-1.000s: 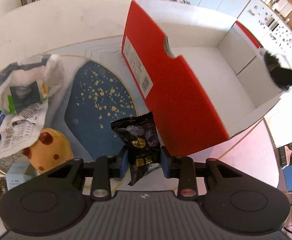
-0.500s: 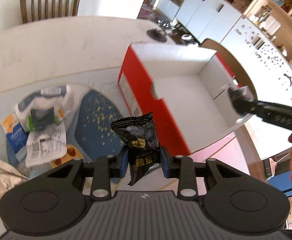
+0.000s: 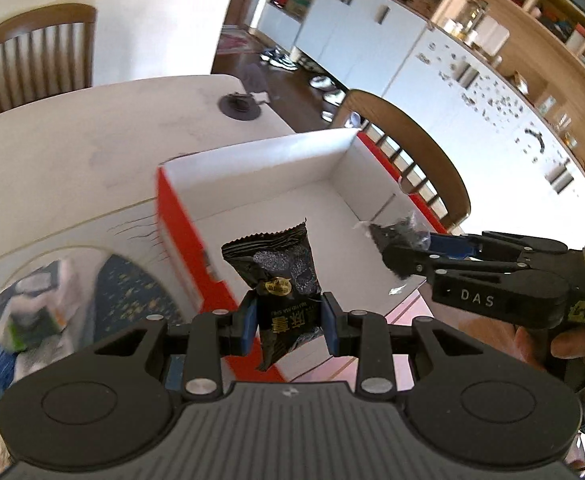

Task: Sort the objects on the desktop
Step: 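Lower the black packet into the box with left tool while right tool holds granule bag, then open both tools, releasing the packets inside the shoebox, then withdraw both tools from the box back toward the table items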

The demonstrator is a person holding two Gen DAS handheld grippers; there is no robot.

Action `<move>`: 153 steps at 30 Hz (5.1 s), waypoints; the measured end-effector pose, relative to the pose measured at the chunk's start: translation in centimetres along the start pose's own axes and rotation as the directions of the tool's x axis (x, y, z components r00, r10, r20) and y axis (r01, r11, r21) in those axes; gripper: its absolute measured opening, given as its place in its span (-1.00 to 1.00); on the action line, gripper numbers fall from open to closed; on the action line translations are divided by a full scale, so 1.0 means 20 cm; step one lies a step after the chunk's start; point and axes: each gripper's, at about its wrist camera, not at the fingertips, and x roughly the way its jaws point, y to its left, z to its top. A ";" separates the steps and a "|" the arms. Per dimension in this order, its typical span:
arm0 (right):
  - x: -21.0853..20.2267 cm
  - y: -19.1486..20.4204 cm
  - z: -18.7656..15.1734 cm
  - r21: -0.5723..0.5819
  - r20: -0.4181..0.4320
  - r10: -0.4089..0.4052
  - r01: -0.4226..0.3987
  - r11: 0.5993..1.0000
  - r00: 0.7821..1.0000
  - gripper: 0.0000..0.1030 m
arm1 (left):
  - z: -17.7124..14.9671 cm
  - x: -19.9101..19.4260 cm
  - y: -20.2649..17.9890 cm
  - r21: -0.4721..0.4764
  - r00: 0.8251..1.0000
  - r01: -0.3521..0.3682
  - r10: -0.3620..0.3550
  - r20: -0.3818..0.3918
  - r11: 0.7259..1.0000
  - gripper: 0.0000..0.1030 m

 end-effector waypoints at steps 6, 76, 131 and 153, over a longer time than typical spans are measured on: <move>0.06 -0.05 0.00 0.000 -0.021 -0.019 0.019 1.000 1.000 -0.21 | 0.07 0.17 -0.07 0.075 0.998 0.017 -0.013 -0.056 0.997 -0.39; 0.24 -0.26 0.07 0.065 -0.121 0.074 -0.066 0.996 0.990 0.91 | 0.08 0.38 -0.11 0.054 0.982 0.103 -0.093 -0.163 0.993 1.00; -0.15 0.96 -0.18 -0.039 -0.002 0.147 -0.147 0.988 0.989 0.99 | -0.69 -0.65 0.80 0.012 0.997 -0.056 0.055 0.045 0.998 1.00; 0.01 1.27 -0.34 -0.089 -0.080 0.157 -0.163 0.983 0.984 0.88 | -0.90 -0.76 1.13 -0.142 0.985 -0.149 0.159 0.067 0.979 1.00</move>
